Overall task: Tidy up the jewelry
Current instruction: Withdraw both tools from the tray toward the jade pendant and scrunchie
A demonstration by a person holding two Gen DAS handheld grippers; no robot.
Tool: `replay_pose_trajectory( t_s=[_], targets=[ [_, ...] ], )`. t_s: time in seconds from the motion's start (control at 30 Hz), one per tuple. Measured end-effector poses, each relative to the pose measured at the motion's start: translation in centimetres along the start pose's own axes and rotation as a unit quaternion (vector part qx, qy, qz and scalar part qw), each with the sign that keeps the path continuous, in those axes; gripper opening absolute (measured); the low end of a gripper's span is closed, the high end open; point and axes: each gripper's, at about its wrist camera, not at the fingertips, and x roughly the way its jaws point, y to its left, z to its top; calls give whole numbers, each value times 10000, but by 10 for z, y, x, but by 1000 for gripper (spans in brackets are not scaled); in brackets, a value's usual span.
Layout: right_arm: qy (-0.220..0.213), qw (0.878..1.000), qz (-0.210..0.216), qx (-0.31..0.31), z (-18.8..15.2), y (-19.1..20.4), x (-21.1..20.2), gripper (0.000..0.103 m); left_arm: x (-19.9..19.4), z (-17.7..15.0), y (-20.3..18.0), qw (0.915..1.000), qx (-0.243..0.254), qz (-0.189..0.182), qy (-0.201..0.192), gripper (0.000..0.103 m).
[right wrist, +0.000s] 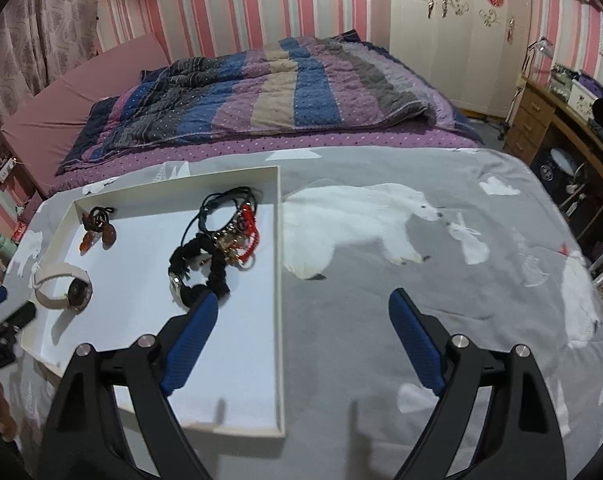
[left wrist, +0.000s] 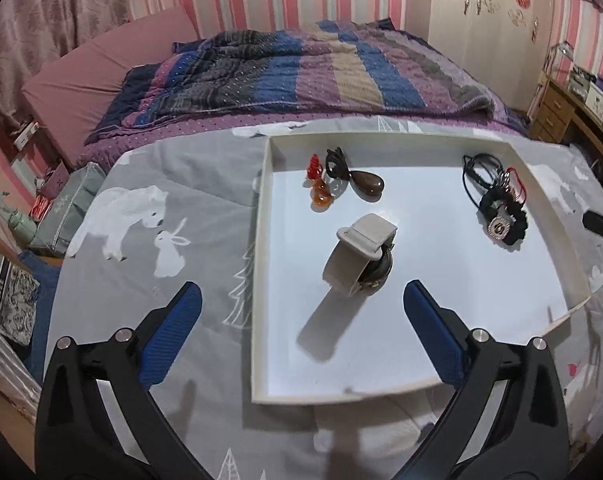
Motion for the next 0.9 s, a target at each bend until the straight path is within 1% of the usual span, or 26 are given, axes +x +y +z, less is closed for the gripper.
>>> replay_pose_trajectory(
  t_s=[0.1, 0.17, 0.2, 0.33, 0.43, 0.5, 0.57, 0.6, 0.77, 0.9],
  targets=[
    [-89, 9998, -123, -88, -11, -3, -15, 89, -17, -8, 6, 9999, -127, 15, -61, 100],
    [-144, 9996, -189, -142, -19, -5, -25, 96, -28, -15, 8, 9998, -175, -57, -121, 100],
    [-188, 9994, -224, -172, -25, -6, -31, 97, -35, -20, 8, 9997, -179, -68, -142, 100],
    [-327, 9985, -374, -244, -52, -12, -57, 98, -59, -42, 4, 9997, -132, -54, -208, 100],
    [-331, 9987, -311, -218, -72, -17, -73, 98, -73, -61, -3, 9998, -51, -115, -173, 100],
    [-242, 9992, -216, -234, -88, -19, -81, 98, -79, -75, -8, 9999, -44, -115, -32, 100],
    [-135, 9994, -190, -264, -101, -19, -85, 98, -87, -89, -11, 9993, -20, -382, 57, 100],
    [-105, 9994, -191, -273, -107, -19, -87, 98, -89, -95, -12, 9991, -34, -409, 75, 100],
    [123, 9991, -225, -331, -143, -22, -96, 98, -100, -129, -25, 9991, 173, -369, 145, 100],
    [312, 9986, -144, -410, -166, -22, -101, 98, -97, -153, -37, 9978, 345, -414, 388, 100]
  ],
)
